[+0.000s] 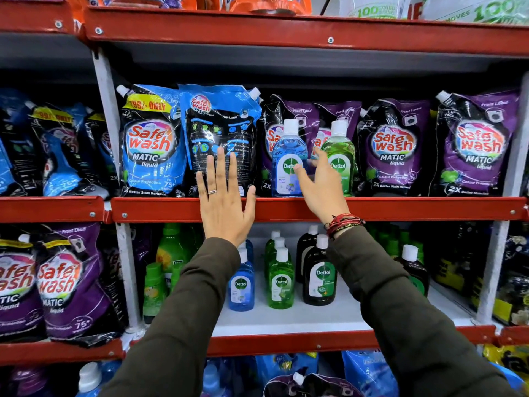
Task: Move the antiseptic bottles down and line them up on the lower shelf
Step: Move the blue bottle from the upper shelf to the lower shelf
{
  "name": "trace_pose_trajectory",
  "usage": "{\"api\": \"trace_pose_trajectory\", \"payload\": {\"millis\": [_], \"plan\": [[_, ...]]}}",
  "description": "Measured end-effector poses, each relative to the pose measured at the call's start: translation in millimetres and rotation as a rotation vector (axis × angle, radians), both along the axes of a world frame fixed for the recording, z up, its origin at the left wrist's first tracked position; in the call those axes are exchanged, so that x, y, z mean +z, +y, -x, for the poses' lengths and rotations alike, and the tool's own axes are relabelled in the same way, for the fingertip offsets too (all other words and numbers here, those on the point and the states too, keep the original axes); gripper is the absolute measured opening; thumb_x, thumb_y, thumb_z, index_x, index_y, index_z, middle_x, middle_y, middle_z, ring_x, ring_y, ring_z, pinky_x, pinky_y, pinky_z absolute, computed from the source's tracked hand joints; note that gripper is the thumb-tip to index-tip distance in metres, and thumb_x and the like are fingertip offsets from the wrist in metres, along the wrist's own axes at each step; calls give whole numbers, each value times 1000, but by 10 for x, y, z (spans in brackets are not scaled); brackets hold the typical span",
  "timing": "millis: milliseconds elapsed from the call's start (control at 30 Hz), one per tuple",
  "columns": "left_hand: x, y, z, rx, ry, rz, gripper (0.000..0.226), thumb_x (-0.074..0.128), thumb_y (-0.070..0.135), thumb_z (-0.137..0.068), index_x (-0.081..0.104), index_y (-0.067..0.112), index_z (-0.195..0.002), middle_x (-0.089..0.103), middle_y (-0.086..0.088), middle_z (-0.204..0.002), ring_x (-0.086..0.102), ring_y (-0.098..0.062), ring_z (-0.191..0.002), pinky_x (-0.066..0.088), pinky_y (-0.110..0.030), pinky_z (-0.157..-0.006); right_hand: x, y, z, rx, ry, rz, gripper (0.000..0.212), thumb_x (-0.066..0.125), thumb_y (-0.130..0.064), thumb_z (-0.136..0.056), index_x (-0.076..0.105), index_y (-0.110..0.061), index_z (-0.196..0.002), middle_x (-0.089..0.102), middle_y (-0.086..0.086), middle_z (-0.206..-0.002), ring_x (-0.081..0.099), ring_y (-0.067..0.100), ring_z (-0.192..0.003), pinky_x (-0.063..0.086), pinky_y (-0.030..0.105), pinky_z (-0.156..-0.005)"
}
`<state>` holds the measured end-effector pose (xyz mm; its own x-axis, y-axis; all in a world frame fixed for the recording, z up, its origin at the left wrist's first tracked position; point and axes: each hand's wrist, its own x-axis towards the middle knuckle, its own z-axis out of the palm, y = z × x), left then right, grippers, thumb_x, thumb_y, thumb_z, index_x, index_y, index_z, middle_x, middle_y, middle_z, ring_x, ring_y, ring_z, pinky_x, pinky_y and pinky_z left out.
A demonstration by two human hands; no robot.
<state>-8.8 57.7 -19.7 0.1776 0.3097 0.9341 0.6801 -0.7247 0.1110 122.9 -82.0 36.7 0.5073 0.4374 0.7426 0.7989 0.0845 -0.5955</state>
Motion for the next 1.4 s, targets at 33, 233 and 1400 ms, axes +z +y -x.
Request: {"api": "trace_pose_trajectory", "payload": {"millis": [33, 233, 1400], "plan": [[-1, 0, 0, -2, -3, -1, 73, 29, 49, -103, 4, 14, -162, -1, -10, -172, -2, -27, -159, 5, -53, -128, 25, -22, -28, 3, 6, -23, 61, 54, -33, -99, 32, -11, -152, 61, 7, -137, 62, 20, -113, 48, 37, -104], [0, -2, 2, 11, -3, 1, 73, 29, 49, -103, 3, 14, -162, -1, -10, -172, -3, -28, -159, 5, -53, -128, 35, -13, -111, 8, -6, 13, 54, 62, -34, -94, 48, -13, -142, 66, 6, -128, 63, 16, -94, 55, 33, -89], [-103, -76, 110, -55, 60, 24, 71, 23, 48, -103, 3, 13, -162, -2, -11, -171, -5, -27, -158, -1, -48, -129, 85, -279, -34, 310, 120, -109, 32, 61, -19, -96, 60, -15, -128, 65, -6, -117, 66, 25, -116, 56, 41, -99]]}}
